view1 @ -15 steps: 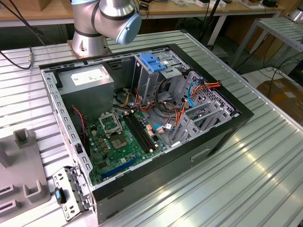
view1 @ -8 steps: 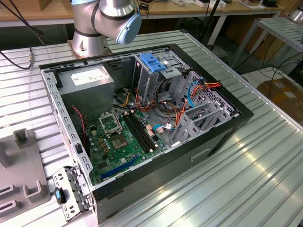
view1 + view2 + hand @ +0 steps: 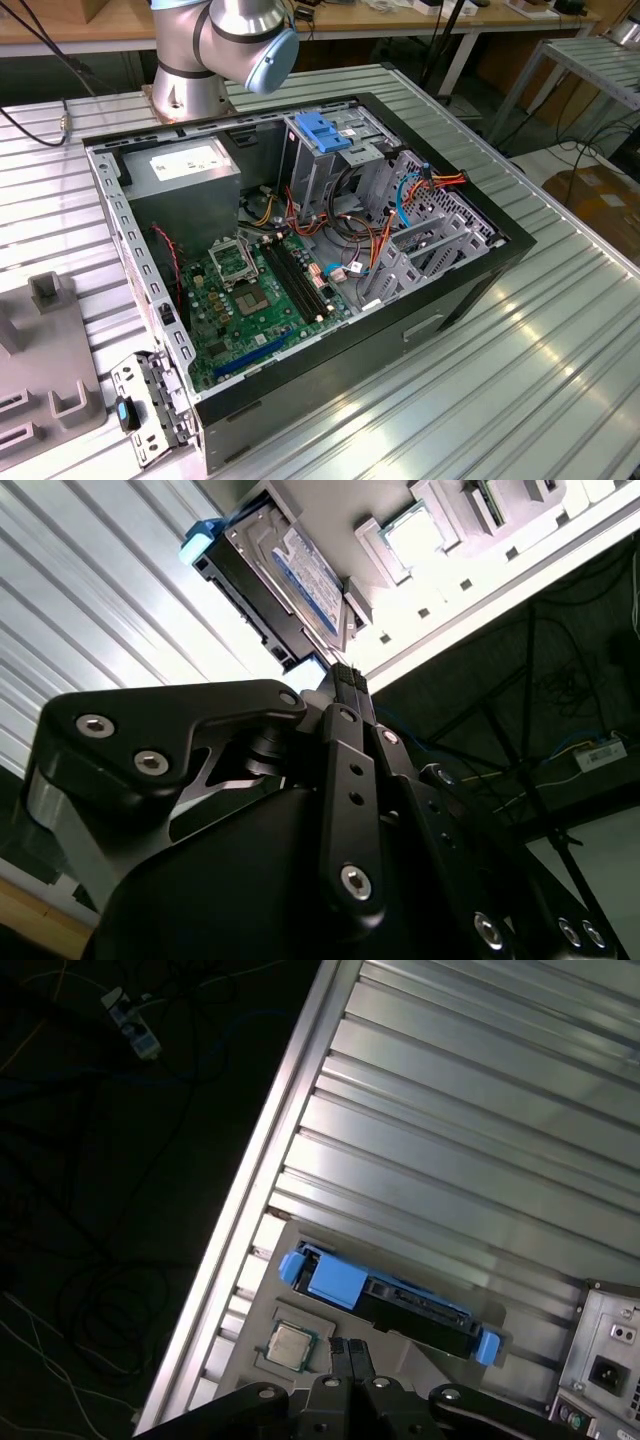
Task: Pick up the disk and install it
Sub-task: 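Pick up the disk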
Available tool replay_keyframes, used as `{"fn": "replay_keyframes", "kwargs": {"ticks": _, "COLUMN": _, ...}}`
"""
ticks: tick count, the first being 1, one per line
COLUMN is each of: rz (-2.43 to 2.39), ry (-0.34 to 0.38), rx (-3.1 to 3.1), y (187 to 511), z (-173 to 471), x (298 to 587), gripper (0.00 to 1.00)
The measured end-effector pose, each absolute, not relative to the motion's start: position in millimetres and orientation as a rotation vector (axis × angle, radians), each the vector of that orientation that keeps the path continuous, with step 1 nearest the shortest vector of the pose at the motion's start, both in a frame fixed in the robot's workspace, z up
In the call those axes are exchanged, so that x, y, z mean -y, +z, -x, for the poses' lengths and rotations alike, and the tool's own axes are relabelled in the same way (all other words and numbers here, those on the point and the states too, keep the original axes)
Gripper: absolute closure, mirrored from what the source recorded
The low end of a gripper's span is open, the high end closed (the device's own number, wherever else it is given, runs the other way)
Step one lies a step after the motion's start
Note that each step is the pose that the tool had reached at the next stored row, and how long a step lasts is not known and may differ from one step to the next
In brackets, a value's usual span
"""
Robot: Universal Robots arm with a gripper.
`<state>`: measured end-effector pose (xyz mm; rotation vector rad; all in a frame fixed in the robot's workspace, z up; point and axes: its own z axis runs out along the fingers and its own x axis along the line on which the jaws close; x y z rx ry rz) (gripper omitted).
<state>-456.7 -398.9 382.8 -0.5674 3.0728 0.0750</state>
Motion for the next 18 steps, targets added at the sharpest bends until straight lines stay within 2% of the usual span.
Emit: {"fn": "replay_keyframes", "kwargs": {"ticks": 18, "rz": 0.660, "ry": 0.076, "rx": -3.056, "y": 382.8, "z": 456.7, "x": 398.9, "gripper": 0.89}}
